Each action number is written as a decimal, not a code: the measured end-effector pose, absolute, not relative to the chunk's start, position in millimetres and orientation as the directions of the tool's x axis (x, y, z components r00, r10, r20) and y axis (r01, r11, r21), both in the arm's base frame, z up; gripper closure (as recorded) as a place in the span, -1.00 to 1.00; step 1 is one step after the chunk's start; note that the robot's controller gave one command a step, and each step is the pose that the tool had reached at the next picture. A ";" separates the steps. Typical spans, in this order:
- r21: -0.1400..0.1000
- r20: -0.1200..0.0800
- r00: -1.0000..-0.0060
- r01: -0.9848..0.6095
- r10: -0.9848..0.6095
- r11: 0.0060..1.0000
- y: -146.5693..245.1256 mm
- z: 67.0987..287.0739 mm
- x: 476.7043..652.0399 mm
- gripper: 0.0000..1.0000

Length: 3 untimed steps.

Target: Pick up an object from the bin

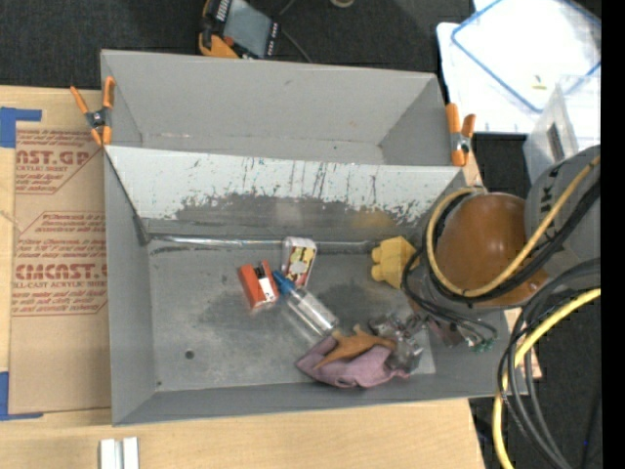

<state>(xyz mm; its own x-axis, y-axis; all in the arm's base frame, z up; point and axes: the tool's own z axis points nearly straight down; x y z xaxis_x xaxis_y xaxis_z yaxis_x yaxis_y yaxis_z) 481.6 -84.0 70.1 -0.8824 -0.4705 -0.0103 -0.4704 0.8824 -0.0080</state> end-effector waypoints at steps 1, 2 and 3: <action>-0.008 -0.010 -0.882 -0.471 -0.471 0.882 -83.9 70.1 481.6 1.00; -0.007 -0.010 -0.882 -0.471 -0.471 0.882 -83.0 79.3 481.1 1.00; -0.005 -0.008 -0.882 -0.471 -0.471 0.882 -82.3 96.7 480.4 1.00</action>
Offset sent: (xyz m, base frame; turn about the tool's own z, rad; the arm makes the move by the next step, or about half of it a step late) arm -0.0001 0.0001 0.0156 -0.0004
